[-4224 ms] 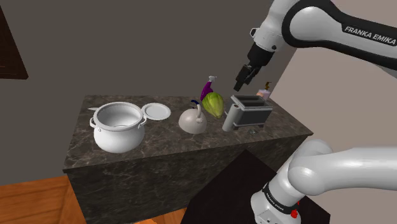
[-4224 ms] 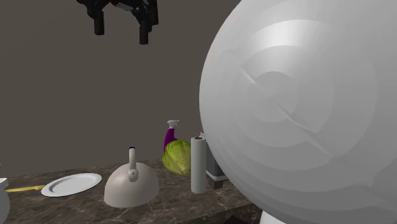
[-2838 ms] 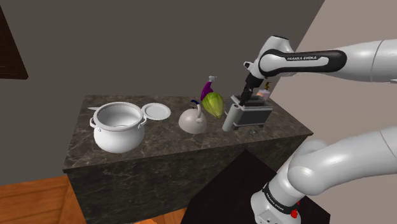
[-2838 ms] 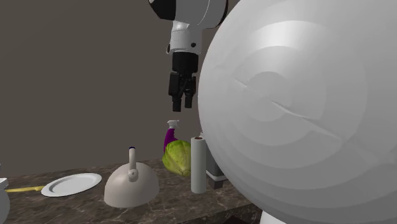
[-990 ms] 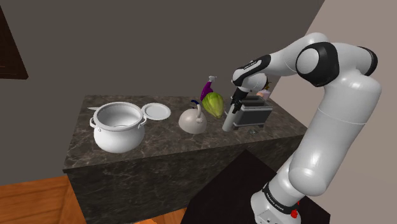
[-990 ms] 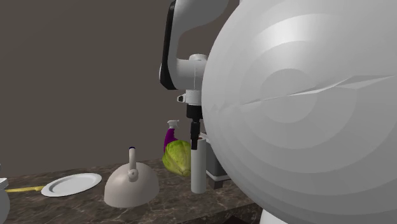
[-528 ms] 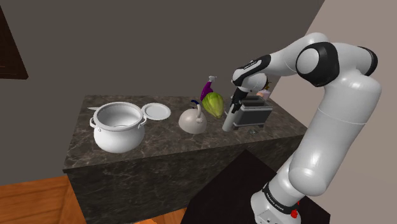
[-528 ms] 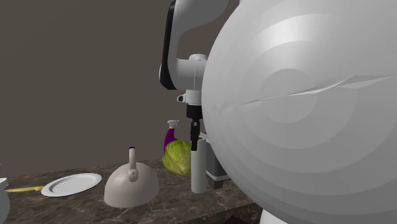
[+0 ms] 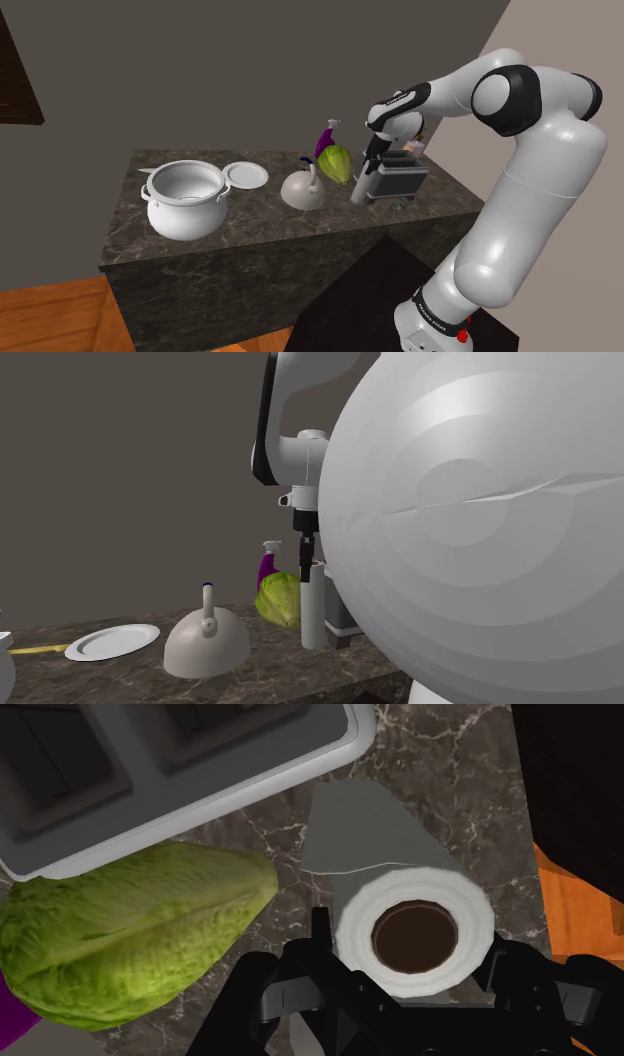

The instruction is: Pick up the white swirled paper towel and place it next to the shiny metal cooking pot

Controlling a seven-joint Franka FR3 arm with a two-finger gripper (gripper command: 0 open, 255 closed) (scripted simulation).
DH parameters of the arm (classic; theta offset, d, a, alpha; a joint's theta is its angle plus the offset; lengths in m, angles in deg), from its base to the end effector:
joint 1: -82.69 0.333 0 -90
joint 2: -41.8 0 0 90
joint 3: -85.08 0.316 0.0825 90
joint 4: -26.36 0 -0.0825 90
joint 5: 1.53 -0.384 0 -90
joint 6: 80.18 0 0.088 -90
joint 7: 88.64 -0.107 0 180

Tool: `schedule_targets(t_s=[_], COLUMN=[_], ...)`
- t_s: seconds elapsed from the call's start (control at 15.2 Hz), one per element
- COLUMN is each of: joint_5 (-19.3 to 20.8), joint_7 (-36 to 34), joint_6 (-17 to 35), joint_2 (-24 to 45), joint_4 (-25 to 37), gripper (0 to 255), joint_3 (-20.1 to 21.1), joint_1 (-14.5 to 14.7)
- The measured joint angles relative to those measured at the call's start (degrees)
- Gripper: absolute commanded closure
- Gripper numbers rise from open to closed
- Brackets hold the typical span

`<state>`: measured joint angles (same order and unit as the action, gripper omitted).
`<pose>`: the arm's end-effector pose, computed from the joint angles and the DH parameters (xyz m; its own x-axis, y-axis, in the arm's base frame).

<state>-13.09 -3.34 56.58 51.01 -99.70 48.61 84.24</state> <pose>0.4555 -0.3120 0.3294 0.7326 0.6783 0.0563 0.6761 -0.7347 0.0556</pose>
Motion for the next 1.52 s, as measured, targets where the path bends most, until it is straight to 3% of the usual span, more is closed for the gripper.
schedule_targets(t_s=[1.52], joint_5=[9.54], joint_7=[-7.17], joint_6=[-16.17], joint_2=[-10.34], joint_4=[8.41], gripper=[255], joint_3=[-0.96], joint_1=[1.44])
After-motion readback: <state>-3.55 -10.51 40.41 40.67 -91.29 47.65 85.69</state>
